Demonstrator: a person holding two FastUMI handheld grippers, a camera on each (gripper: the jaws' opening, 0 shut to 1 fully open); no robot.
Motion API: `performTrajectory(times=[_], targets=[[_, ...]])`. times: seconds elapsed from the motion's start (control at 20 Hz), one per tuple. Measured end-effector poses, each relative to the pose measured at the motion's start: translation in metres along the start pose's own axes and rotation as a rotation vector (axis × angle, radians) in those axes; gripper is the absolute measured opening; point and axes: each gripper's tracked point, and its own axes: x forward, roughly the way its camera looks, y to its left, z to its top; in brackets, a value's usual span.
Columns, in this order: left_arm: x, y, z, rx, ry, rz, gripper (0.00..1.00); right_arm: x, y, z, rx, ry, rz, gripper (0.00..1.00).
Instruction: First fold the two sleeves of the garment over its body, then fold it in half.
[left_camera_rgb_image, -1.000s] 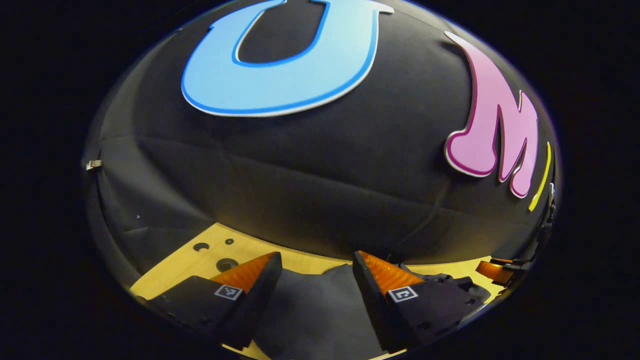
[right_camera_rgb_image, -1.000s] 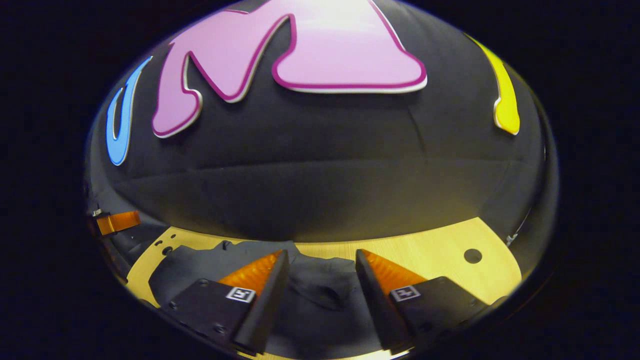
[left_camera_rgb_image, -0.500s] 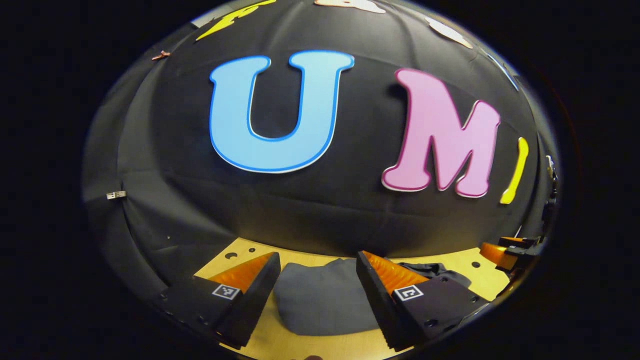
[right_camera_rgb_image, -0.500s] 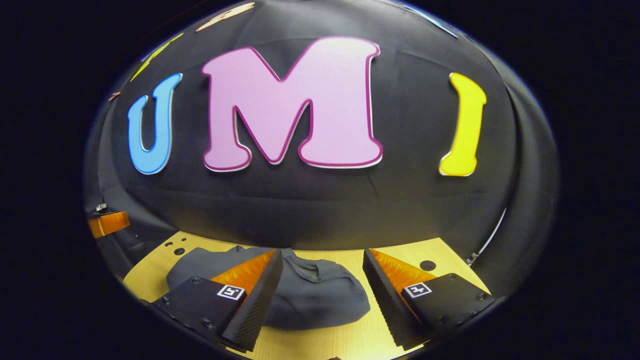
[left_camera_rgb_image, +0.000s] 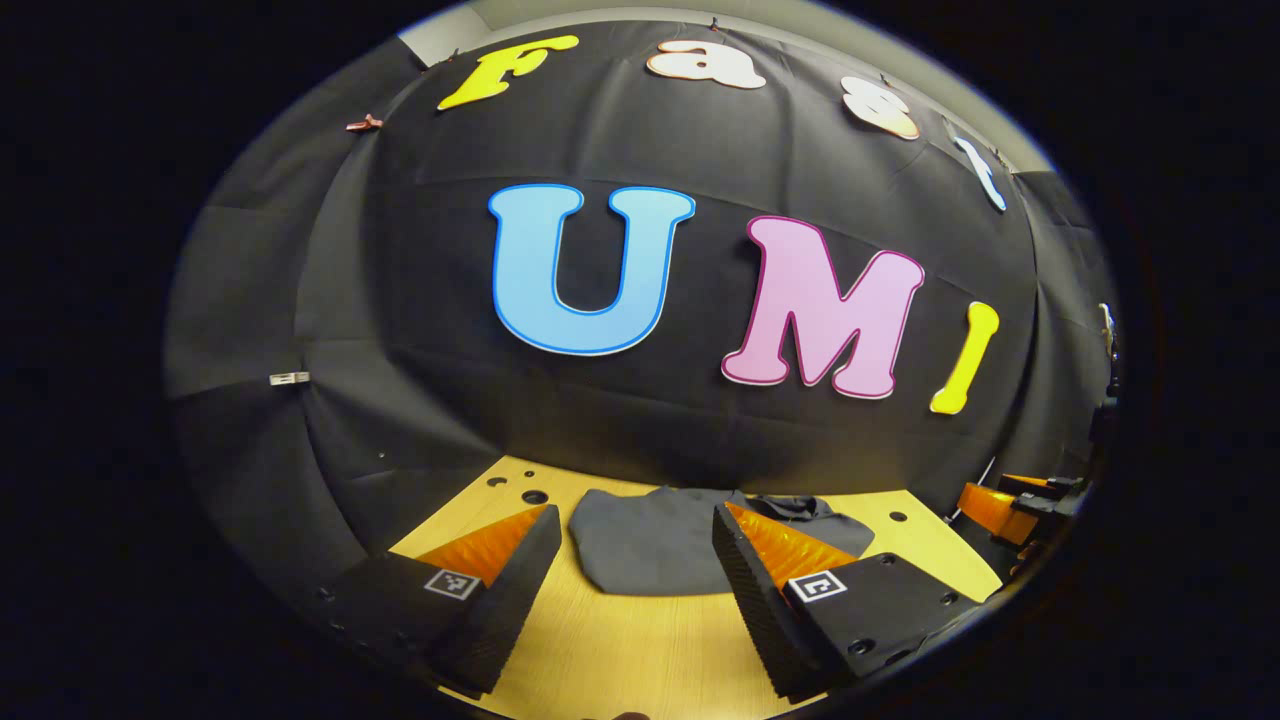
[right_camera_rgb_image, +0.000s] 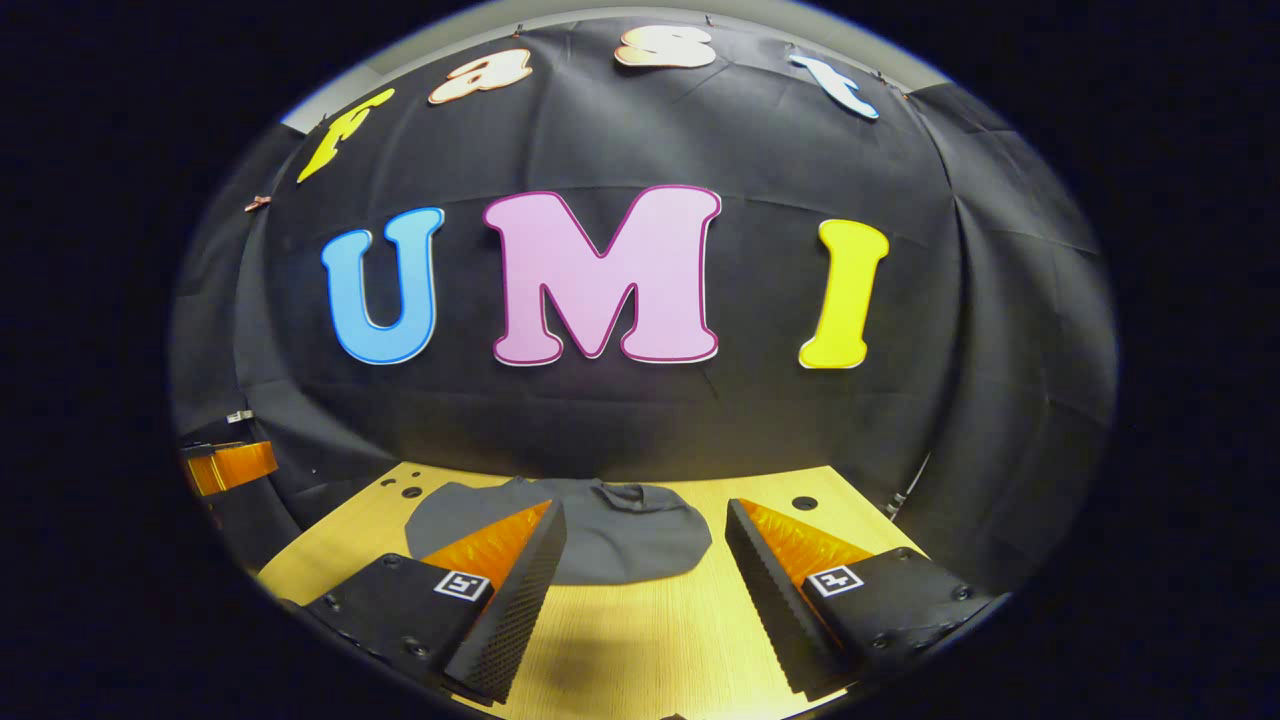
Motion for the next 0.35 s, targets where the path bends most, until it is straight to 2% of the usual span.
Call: performTrajectory(times=[0.1, 0.2, 0.35], targets=[[-0.029, 0.004, -0.008, 0.011, 0.011, -0.002, 0.96, -0.033, -0.005, -0.002, -0.005, -0.024, -0.016, 0.99], [-0.051, 0.008, -0.014, 0.021, 0.01, -0.005, 0.96, -0.065, -0.001, -0.011, -0.004, -0.017, 0.005, 0.99], [-0.09, 0.019, -0.019, 0.039, -0.049, 0.072, 0.96, -0.094, -0.006, -0.026, -0.022, 0.004, 0.004, 0.99]])
